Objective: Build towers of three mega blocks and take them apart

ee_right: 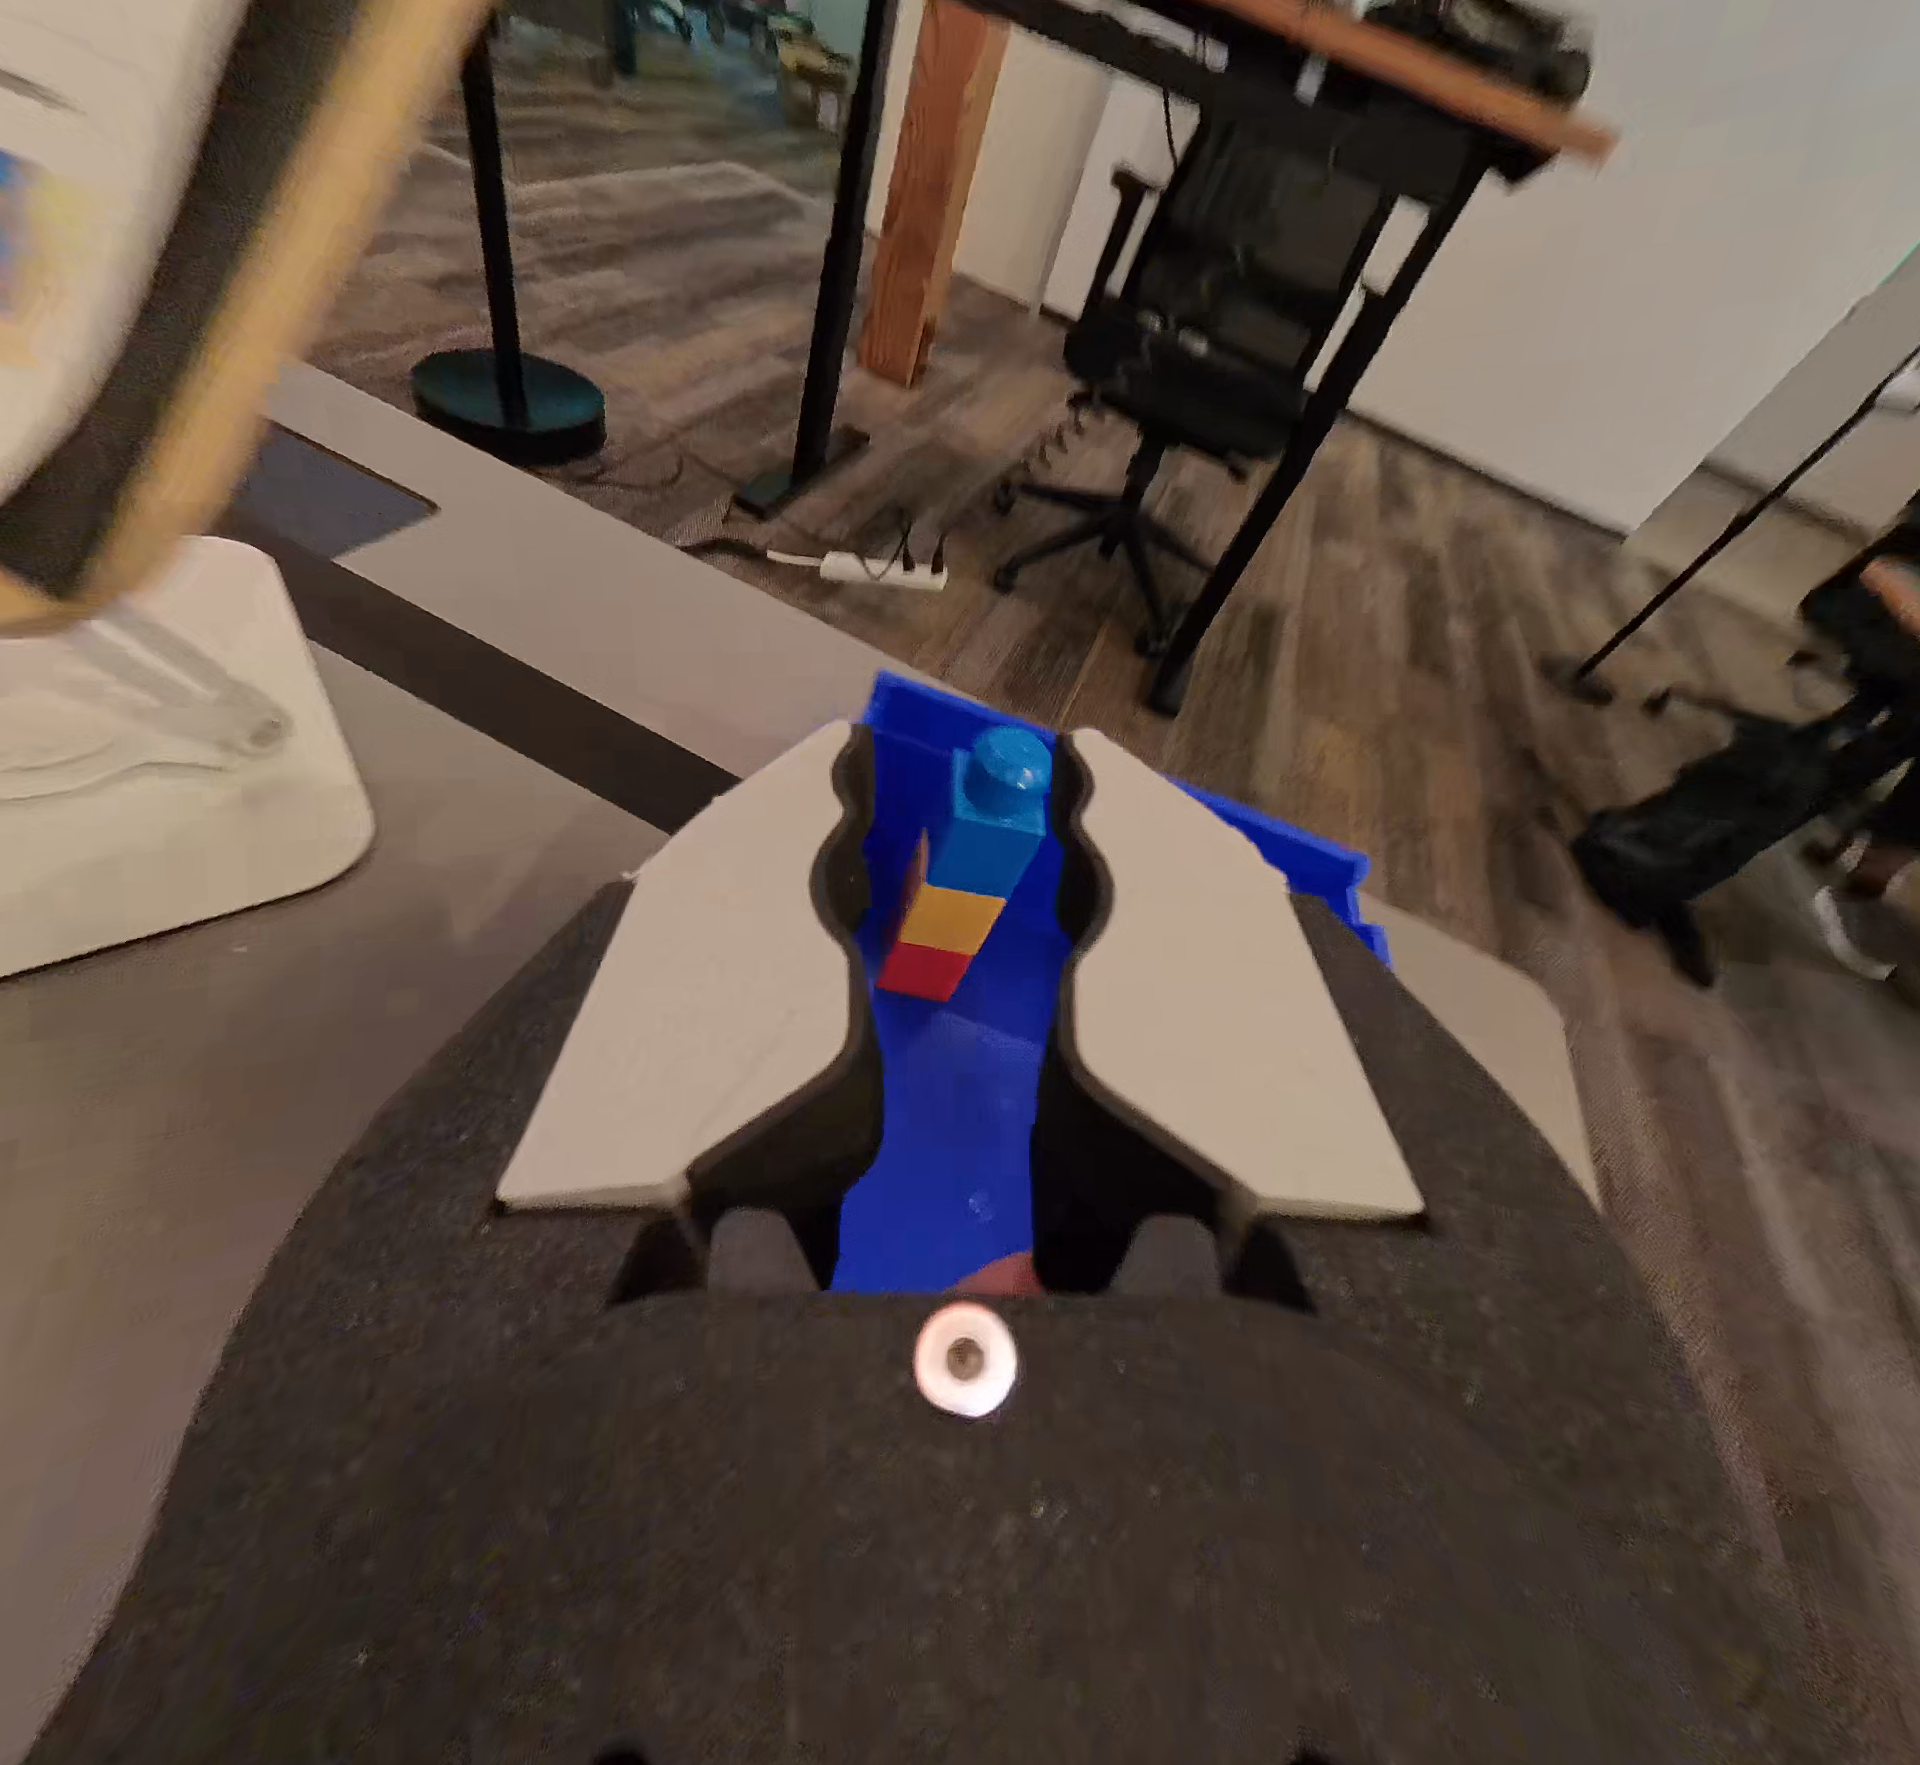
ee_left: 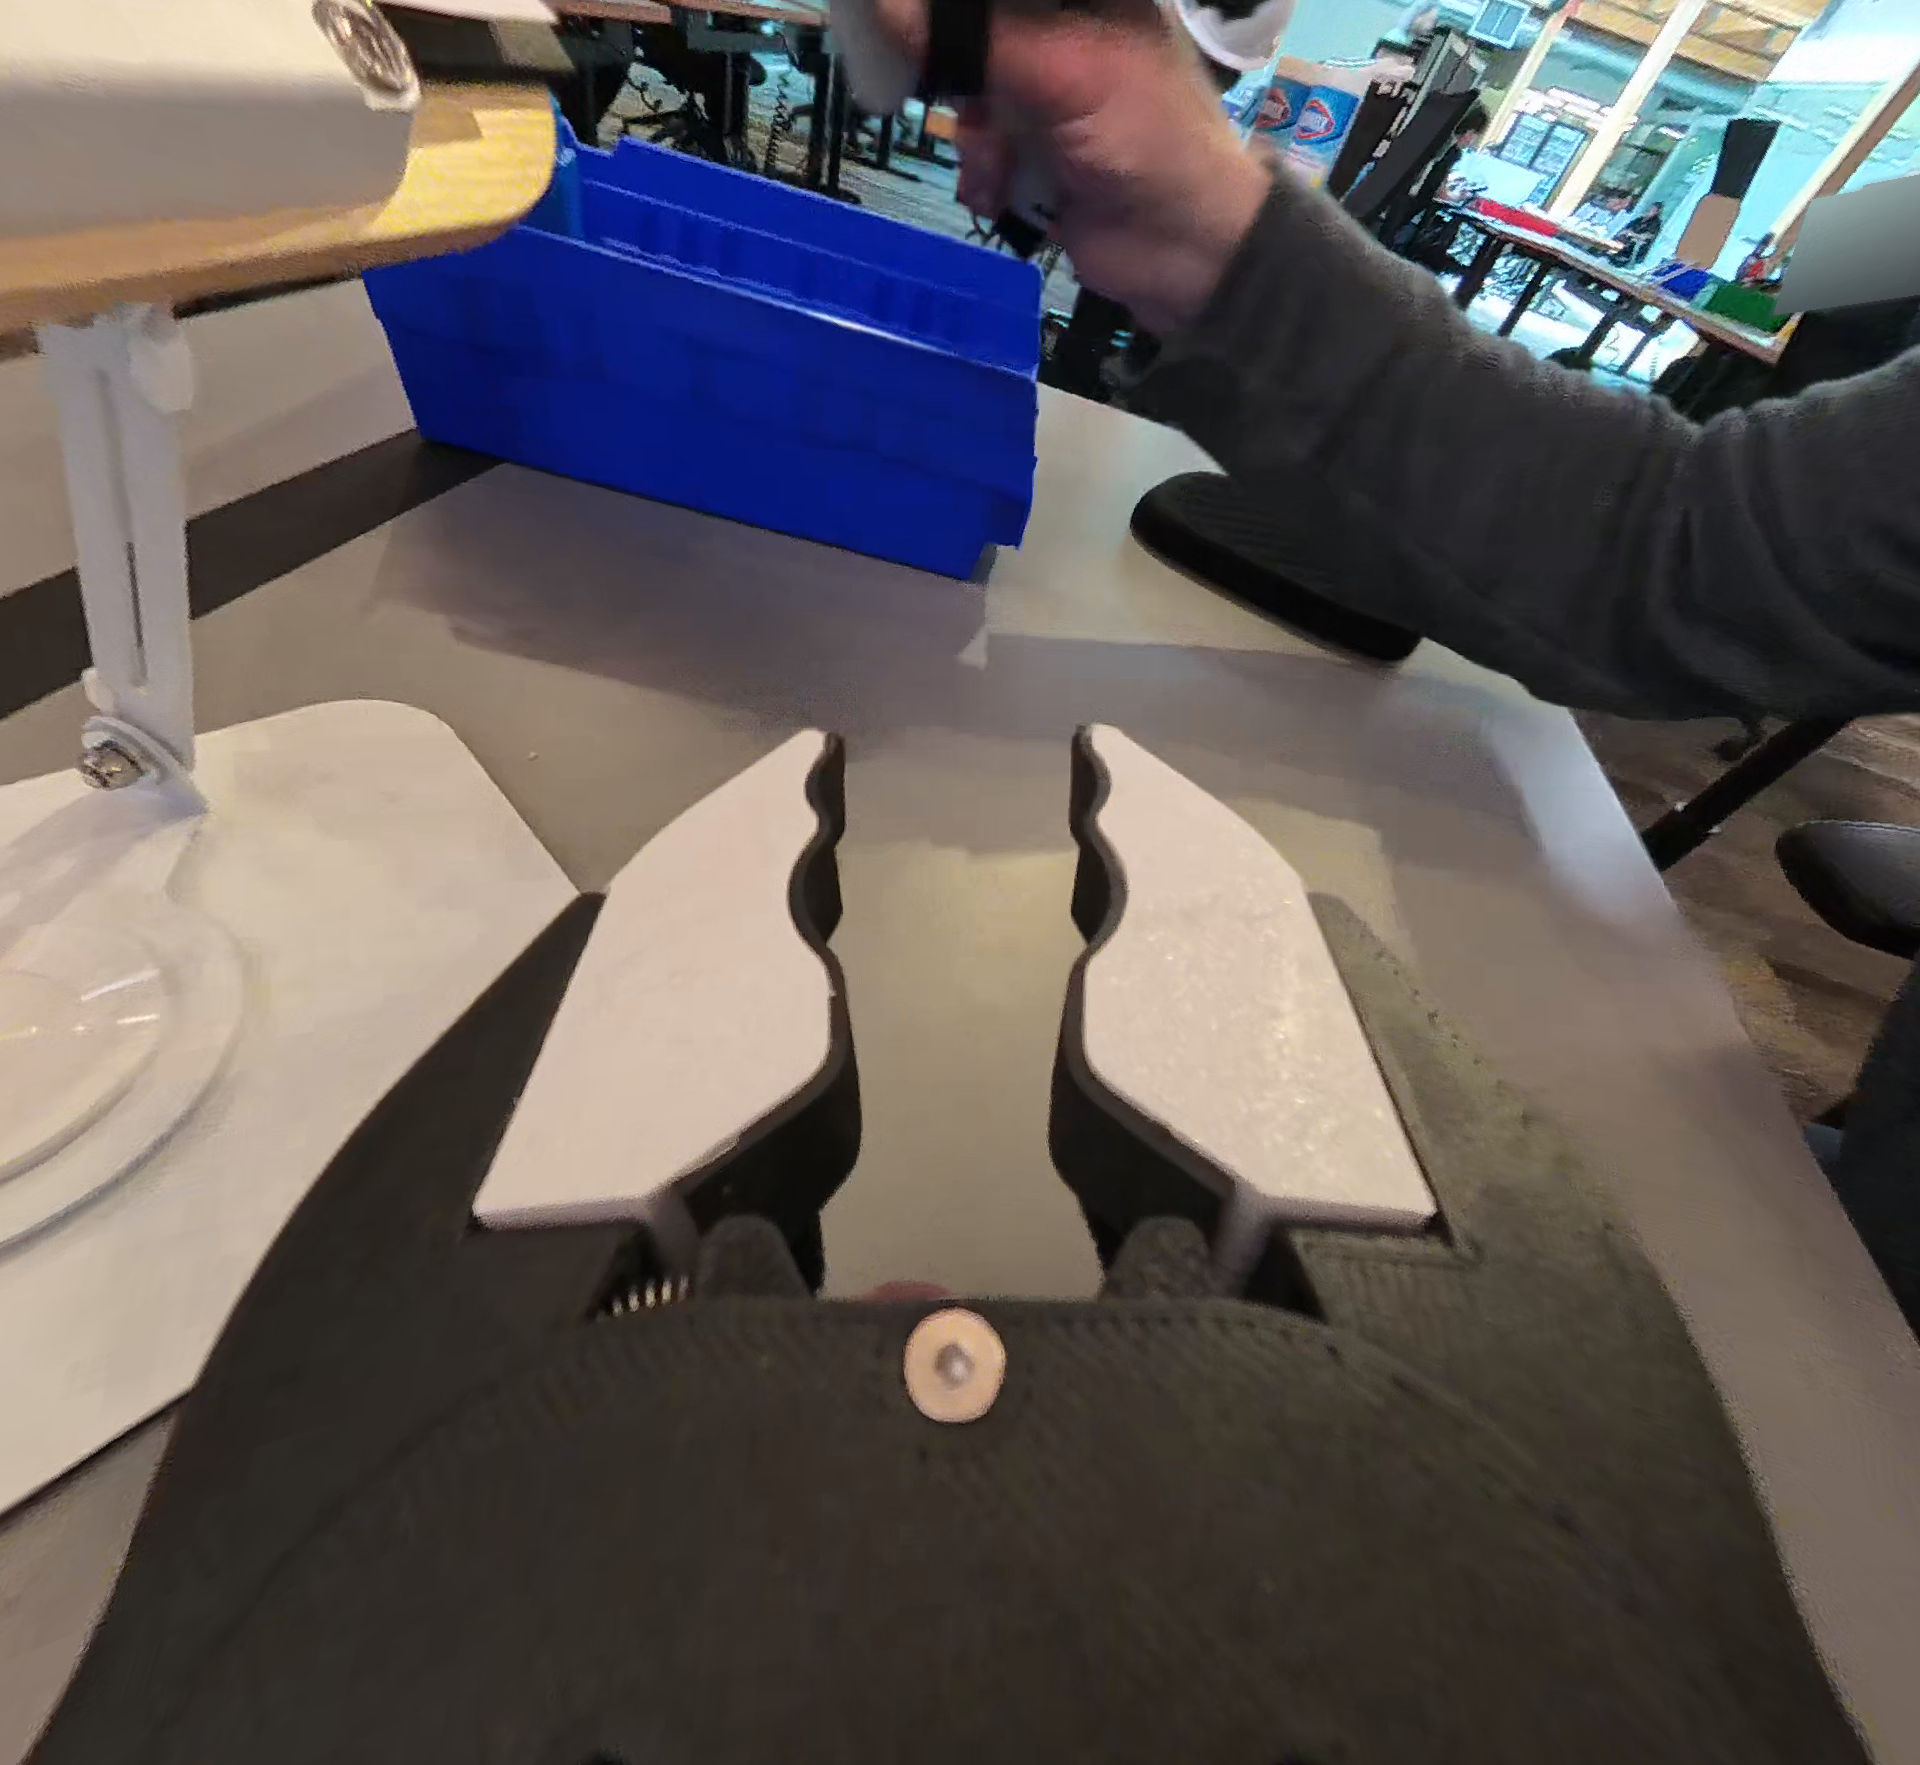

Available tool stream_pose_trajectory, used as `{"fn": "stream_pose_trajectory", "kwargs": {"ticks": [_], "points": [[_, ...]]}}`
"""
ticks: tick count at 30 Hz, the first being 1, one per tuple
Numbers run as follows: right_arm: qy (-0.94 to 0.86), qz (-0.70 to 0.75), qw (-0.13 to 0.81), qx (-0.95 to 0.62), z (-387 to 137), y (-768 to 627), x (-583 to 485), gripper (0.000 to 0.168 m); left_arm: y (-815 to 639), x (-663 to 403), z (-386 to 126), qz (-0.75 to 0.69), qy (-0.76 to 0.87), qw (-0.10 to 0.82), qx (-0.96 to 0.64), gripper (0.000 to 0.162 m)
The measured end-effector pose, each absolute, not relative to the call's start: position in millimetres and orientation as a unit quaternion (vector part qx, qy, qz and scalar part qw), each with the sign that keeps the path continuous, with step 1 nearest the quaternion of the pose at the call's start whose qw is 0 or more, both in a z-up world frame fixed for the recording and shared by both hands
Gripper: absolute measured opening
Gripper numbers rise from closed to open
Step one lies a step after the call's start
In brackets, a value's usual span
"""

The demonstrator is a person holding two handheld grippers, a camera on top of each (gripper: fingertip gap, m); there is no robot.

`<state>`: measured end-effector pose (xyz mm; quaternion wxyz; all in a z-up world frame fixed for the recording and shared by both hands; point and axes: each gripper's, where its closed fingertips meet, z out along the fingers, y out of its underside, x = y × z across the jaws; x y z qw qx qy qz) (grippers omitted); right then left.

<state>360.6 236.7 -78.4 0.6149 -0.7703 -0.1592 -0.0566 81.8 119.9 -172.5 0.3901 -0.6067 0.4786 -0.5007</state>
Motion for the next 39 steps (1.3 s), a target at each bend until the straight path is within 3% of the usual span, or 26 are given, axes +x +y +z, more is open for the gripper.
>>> {"fn": "stream_pose_trajectory", "kwargs": {"ticks": [2,4,7,14,21,32,35,39], "points": [[-0.182,-0.068,0.645,-0.739,-58,208,332,0.025,122,80,-167,-0.491,0.475,0.404,-0.608,0.038],[-0.217,-0.051,0.657,-0.72,-52,183,292,0.002,123,78,-161,-0.484,0.473,0.421,-0.605,0.03],[-0.252,0.022,0.65,-0.716,-68,160,222,0.0,124,74,-155,-0.474,0.47,0.436,-0.603,0.0],[-0.26,0.151,0.615,-0.729,-147,171,111,0.0,129,68,-144,-0.425,0.474,0.482,-0.601,0.0],[-0.305,0.162,0.594,-0.727,-201,182,65,0.0,140,51,-131,-0.391,0.466,0.521,-0.599,0.007],[-0.355,0.13,0.596,-0.709,-206,176,63,0.001,204,-74,-83,-0.223,0.374,0.626,-0.646,0.023],[-0.356,0.129,0.594,-0.71,-207,176,62,0.001,232,-135,-95,-0.17,0.336,0.61,-0.697,0.024],[-0.353,0.134,0.593,-0.711,-207,177,63,0.002,274,-209,-151,-0.071,0.329,0.518,-0.786,0.031]]}}
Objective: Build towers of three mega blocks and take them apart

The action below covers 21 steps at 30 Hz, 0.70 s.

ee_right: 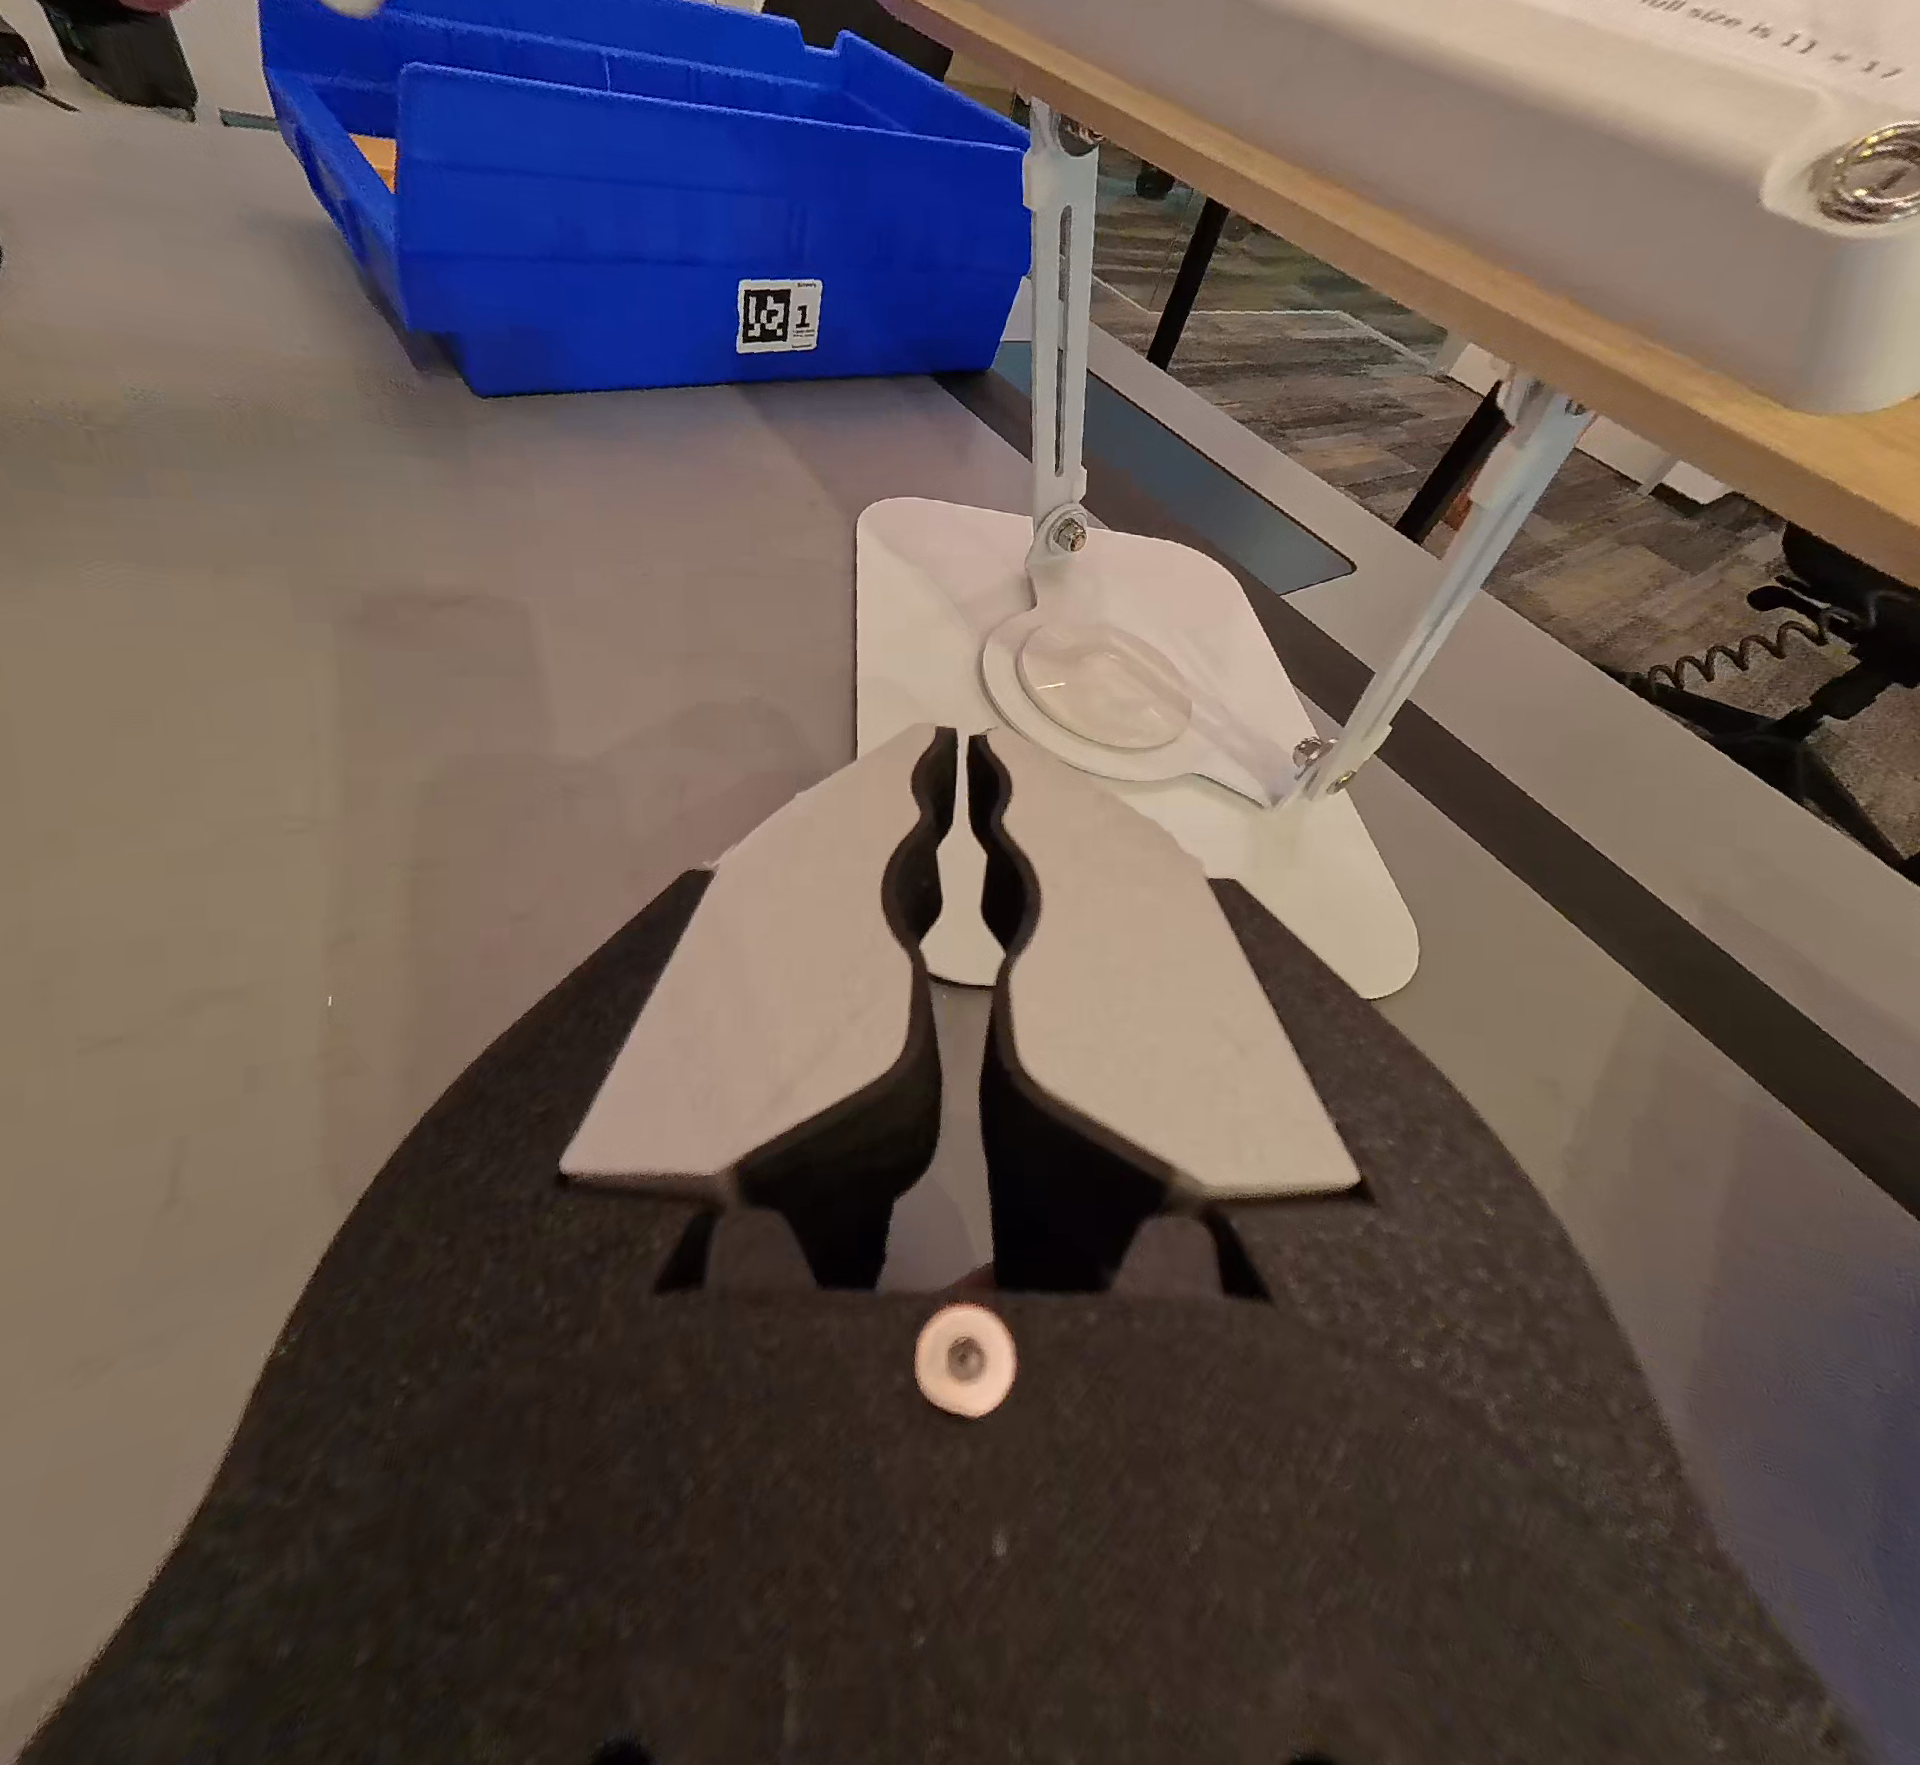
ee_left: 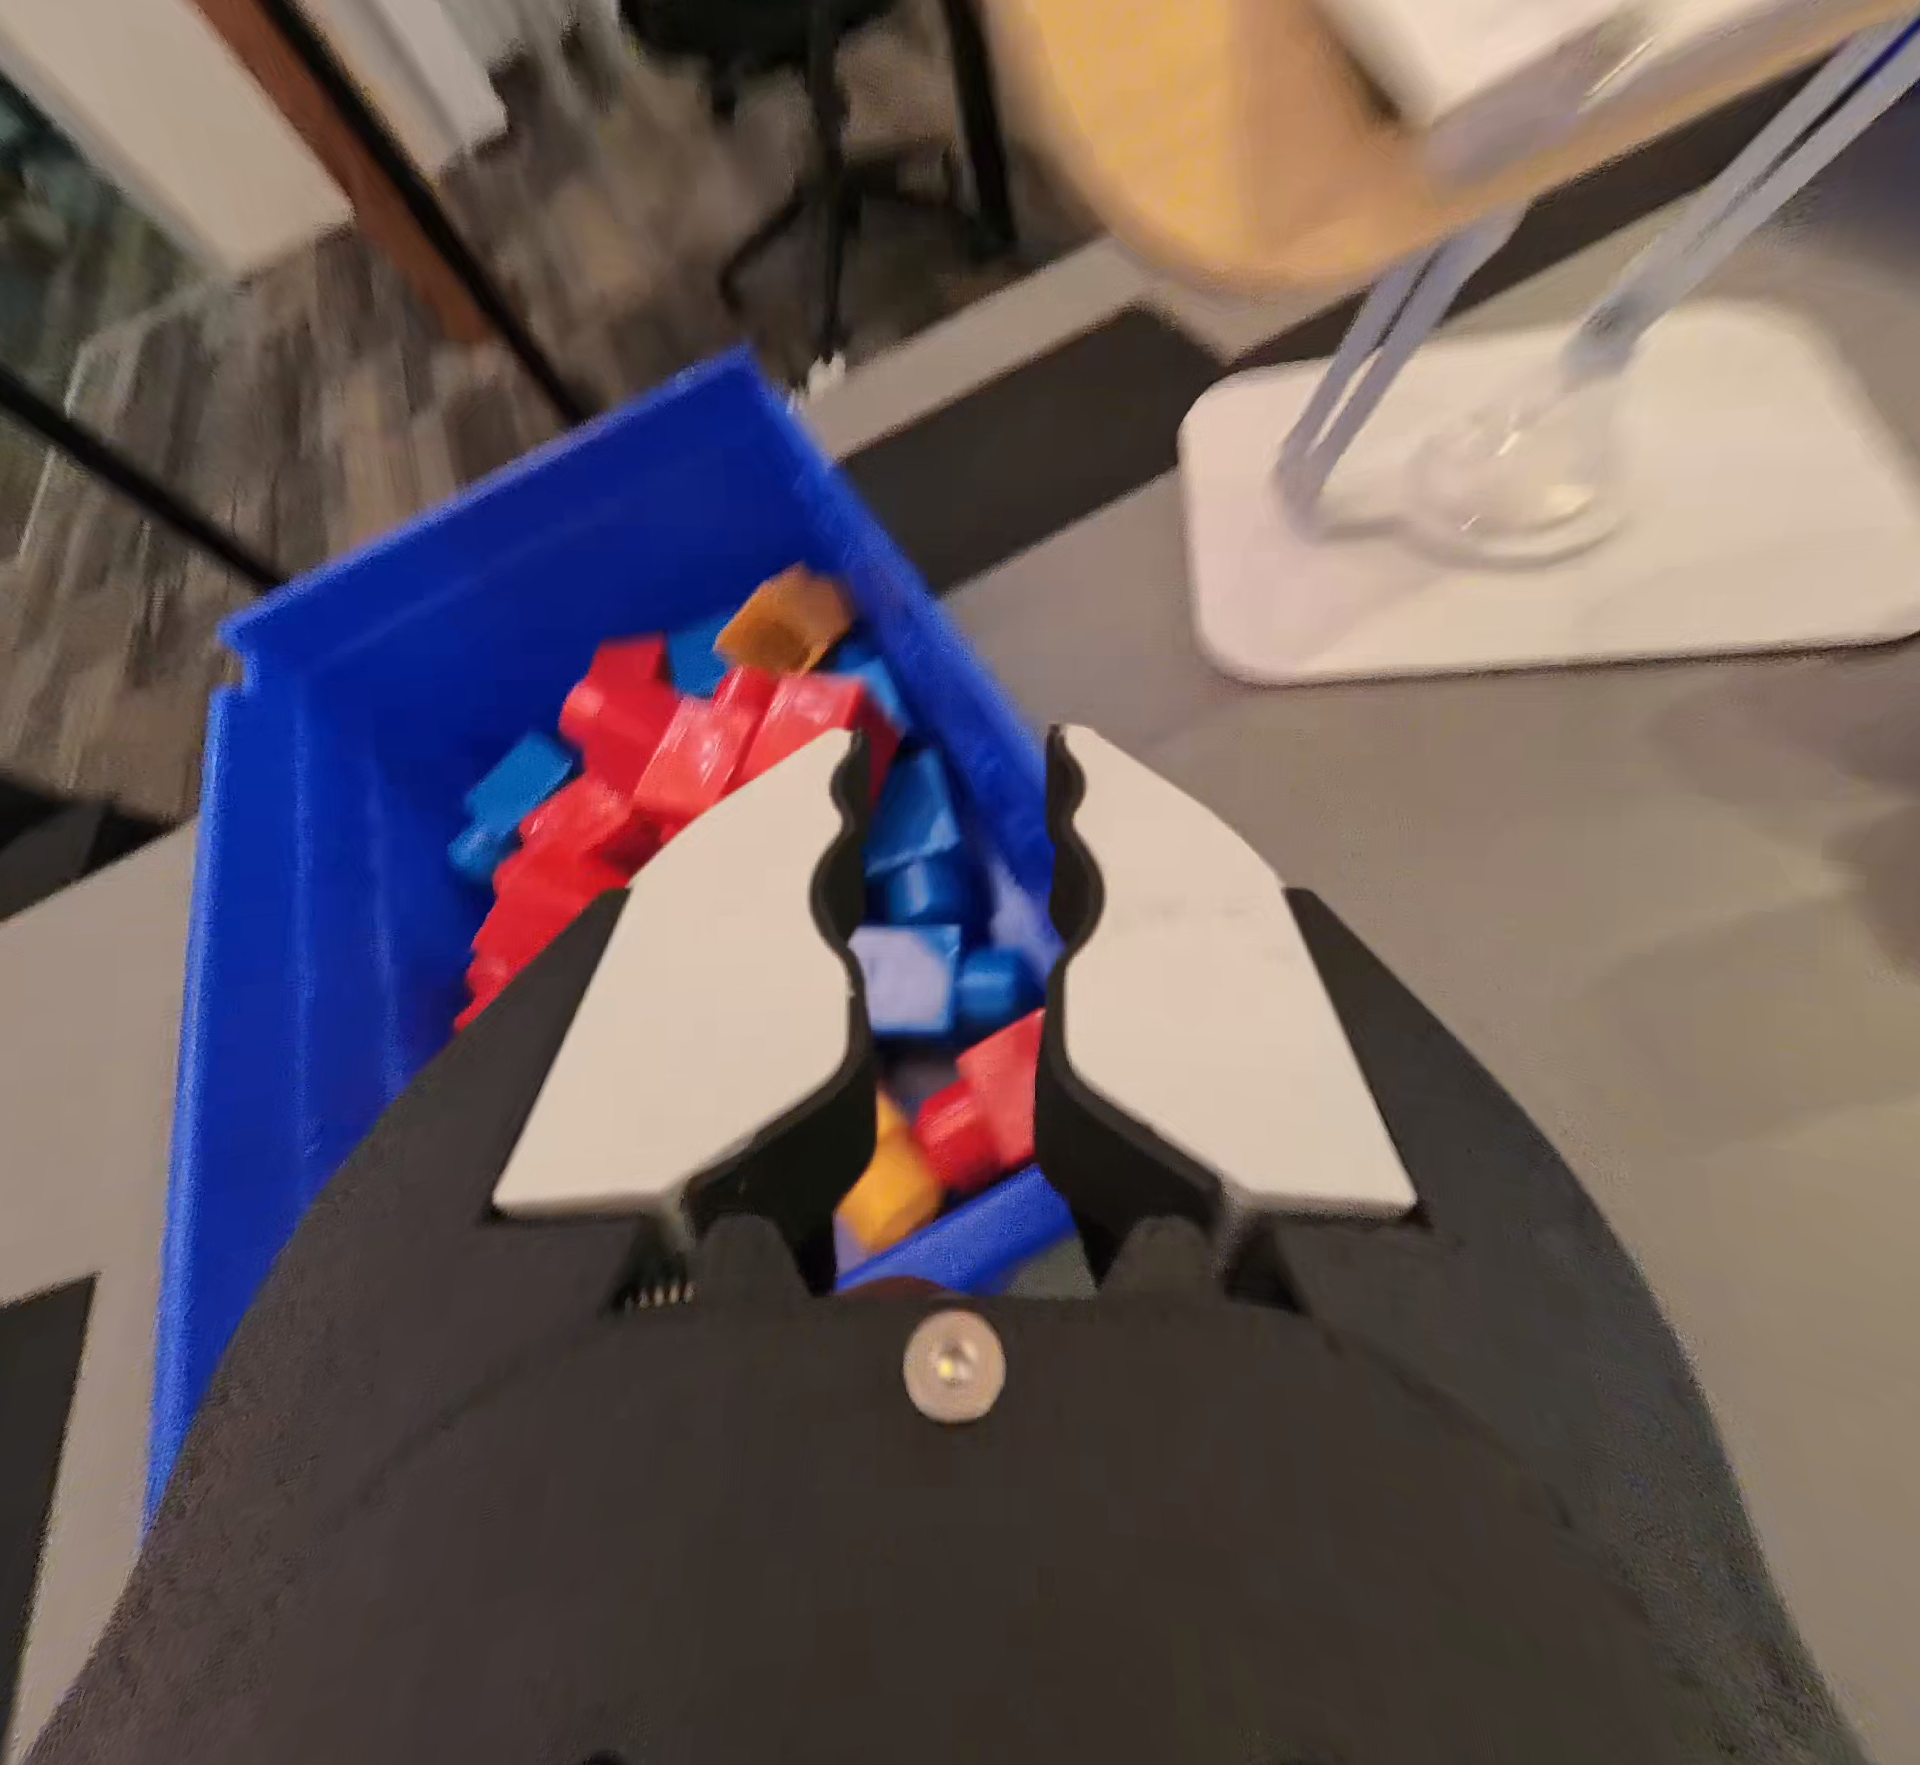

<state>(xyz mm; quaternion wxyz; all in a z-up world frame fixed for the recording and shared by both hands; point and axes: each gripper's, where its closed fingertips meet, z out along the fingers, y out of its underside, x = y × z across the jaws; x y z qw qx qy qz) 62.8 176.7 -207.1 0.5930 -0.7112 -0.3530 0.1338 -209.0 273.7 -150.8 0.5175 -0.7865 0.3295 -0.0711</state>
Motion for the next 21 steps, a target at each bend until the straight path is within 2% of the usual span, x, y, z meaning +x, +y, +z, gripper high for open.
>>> {"fn": "stream_pose_trajectory", "kwargs": {"ticks": [5,10,18,21], "points": [[-0.361,0.128,0.59,-0.711,-209,176,61,0.002,302,-236,-194,-0.06,0.34,0.442,-0.828,0.033],[-0.361,0.131,0.588,-0.712,-210,176,61,0.003,321,-241,-231,-0.026,0.365,0.363,-0.857,0.042],[-0.365,0.132,0.585,-0.712,-211,175,60,0.003,346,-249,-243,0.0,0.364,0.349,-0.864,0.048],[-0.366,0.131,0.584,-0.713,-211,175,59,0.003,351,-246,-244,-0.011,0.371,0.344,-0.862,0.039]]}}
